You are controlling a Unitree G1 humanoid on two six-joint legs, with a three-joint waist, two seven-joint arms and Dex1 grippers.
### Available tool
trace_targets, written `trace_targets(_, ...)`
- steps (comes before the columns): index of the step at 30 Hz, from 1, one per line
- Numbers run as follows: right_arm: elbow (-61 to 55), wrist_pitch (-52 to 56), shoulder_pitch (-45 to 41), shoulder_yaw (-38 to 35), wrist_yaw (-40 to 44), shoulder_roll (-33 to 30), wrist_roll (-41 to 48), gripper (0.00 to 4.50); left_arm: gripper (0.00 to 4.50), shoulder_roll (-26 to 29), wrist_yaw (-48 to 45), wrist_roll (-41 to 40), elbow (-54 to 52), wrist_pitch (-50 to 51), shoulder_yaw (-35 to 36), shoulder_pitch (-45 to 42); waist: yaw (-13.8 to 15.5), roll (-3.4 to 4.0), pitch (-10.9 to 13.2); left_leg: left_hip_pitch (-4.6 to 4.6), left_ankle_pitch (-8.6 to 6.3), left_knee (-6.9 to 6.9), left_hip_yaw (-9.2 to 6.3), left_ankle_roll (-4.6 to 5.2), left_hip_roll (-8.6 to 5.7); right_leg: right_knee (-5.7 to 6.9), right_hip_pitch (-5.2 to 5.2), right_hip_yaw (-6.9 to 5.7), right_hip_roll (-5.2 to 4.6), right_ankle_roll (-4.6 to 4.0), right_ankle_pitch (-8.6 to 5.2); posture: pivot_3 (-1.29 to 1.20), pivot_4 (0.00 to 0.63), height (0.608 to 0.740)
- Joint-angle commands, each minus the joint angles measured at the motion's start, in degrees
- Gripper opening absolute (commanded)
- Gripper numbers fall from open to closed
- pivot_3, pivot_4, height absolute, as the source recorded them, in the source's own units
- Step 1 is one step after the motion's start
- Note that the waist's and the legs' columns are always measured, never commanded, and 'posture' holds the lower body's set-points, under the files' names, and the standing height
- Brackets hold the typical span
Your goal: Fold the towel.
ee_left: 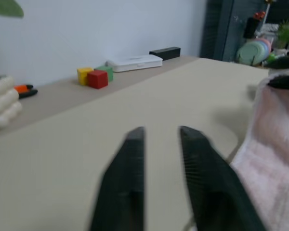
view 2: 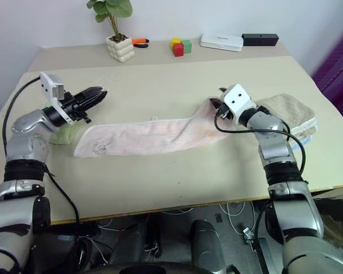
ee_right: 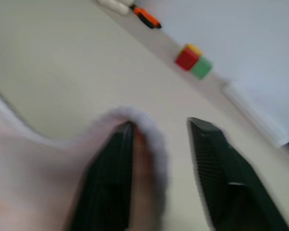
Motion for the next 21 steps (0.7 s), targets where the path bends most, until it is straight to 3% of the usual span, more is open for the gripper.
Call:
trace_targets(1, -8.04, 8.02, 0.42, -1.37, 0.45, 0.27, 2.81, 0.04, 0.0, -2.39, 4.19, -2.38, -6.86, 2.21, 1.26, 1.27, 0.01, 0.0, 0.0, 0.0, 0.0, 0.01, -0.02, 0.0, 0.0, 0.0, 0.0, -0.01, 0.0, 0.0, 0.0, 0.0, 0.15, 0.74)
trace_targets(8, -4.69, 10.12, -1.24, 0.2, -1.34, -3.56, -4.34, 0.04, 0.0, -3.98, 6.38, -2.28, -10.1, 3.44, 0.52, 2.48, 0.01, -0.02, -0.01, -0.01, -0.02, -0.02, -0.04, 0.0, -0.03, -0.04, -0.01, -0.02, -0.01, -0.02, 0.0, 0.0, 0.15, 0.74)
trace_targets(16, -3.8, 12.52, -1.45, -0.82, 1.04, -2.29, -2.1, 0.04, 0.0, -1.96, 5.47, -2.02, -9.17, 3.09, 1.01, 2.5, -0.17, -0.02, -0.01, -0.01, 0.0, -0.04, -0.01, -0.03, -0.04, -0.04, -0.03, -0.03, 0.04, -0.02, 0.0, 0.0, 0.15, 0.74)
trace_targets(19, -4.85, 12.68, -0.94, -0.87, 2.93, -2.02, -0.68, 0.96, 0.0, -1.85, 5.42, -2.11, -9.44, 3.14, 0.92, 2.76, 0.0, -0.02, -0.01, -0.01, 0.0, -0.03, -0.02, -0.02, -0.04, -0.06, 0.0, -0.03, 0.03, -0.02, 0.0, 0.0, 0.15, 0.74)
trace_targets(21, -4.74, 11.81, -1.12, -0.05, 2.09, -2.41, -2.39, 1.91, 0.0, -1.86, 5.35, -2.13, -9.61, 3.08, 0.89, 2.93, 0.02, -0.02, -0.01, -0.01, 0.0, -0.03, -0.03, -0.02, -0.04, -0.06, 0.0, -0.03, 0.03, -0.02, 0.0, 0.0, 0.15, 0.74)
